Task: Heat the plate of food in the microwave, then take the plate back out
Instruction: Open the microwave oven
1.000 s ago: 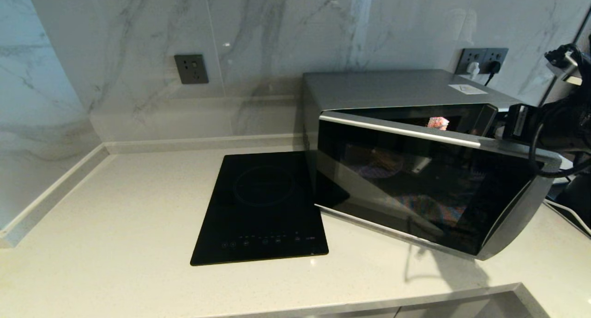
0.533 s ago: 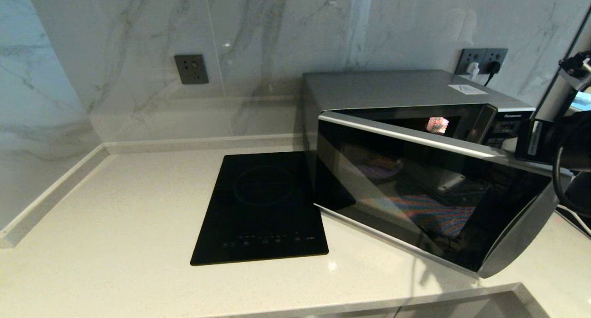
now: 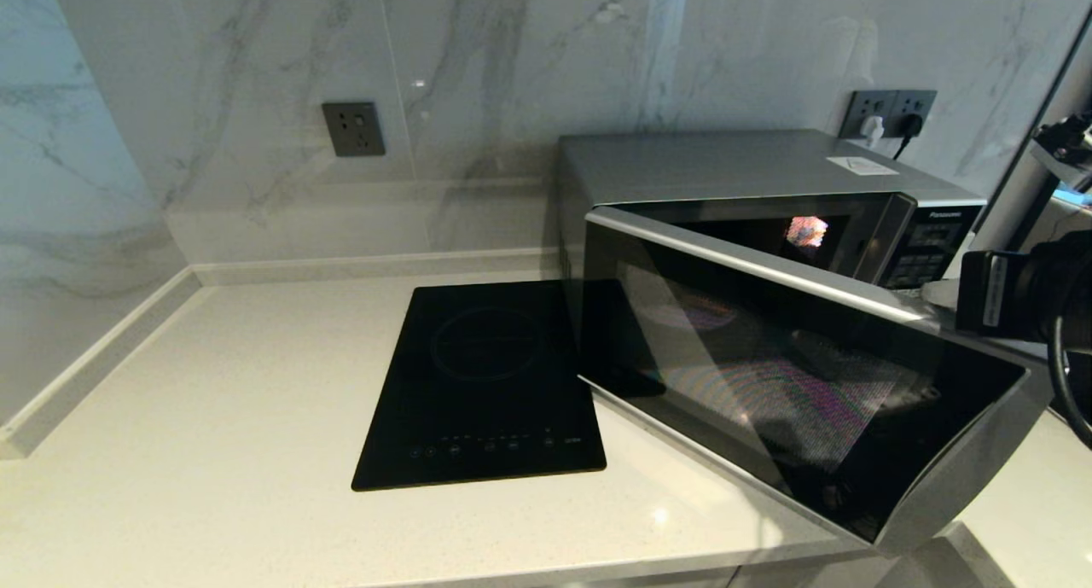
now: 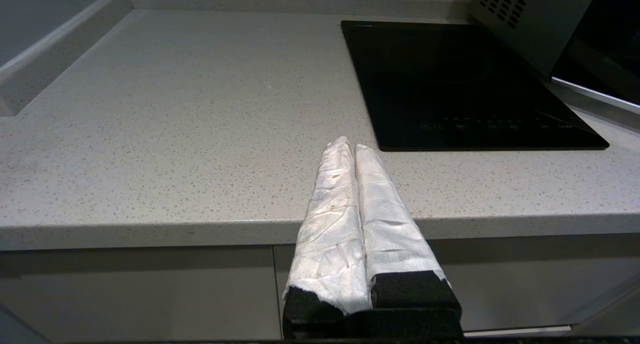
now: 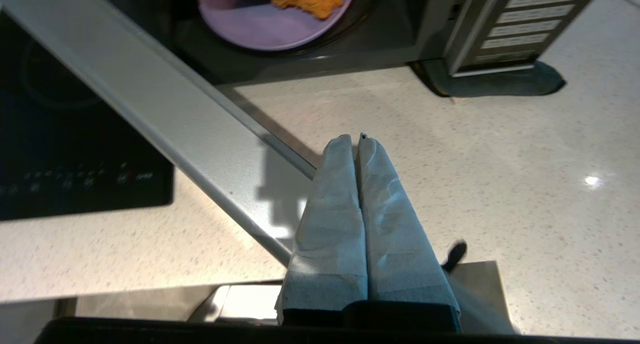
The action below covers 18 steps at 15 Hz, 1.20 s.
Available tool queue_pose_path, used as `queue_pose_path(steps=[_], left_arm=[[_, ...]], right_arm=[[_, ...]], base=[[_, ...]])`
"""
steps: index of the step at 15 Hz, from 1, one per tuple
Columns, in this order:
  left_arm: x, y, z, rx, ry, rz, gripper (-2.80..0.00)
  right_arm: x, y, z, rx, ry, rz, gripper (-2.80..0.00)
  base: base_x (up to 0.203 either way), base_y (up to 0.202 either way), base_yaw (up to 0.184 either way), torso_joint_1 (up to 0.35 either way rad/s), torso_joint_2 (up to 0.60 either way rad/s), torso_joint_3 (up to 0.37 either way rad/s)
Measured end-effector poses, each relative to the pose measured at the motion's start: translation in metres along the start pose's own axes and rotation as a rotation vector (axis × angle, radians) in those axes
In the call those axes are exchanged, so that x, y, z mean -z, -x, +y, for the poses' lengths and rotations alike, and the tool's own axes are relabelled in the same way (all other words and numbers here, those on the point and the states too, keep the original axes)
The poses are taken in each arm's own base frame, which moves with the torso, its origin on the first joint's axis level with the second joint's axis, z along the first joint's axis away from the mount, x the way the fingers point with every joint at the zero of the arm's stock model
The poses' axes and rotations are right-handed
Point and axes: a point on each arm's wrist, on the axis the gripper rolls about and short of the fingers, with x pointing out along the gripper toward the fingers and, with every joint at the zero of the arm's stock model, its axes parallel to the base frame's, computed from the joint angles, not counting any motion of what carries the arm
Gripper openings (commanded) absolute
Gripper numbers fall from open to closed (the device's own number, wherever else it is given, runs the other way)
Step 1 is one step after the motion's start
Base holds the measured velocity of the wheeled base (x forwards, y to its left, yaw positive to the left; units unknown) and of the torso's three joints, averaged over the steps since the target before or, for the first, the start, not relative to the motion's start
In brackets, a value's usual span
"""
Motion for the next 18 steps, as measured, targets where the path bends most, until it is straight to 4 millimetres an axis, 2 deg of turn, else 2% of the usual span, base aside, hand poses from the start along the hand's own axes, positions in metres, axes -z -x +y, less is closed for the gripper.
queue_pose_path(steps=[11, 18], left_arm=[[0.000, 0.000, 0.000, 0.000, 0.000, 0.000, -2.80], [0.000, 0.000, 0.000, 0.001, 0.001, 0.000, -2.80]], right_arm=[[0.035, 0.033, 0.040, -0.148, 0.128, 0.003, -2.80], [0.045, 0.046, 0.058, -0.261, 0.133, 0.024, -2.80]], base=[[0.000, 0.000, 0.000, 0.000, 0.00, 0.000], [0.000, 0.000, 0.000, 0.000, 0.00, 0.000]])
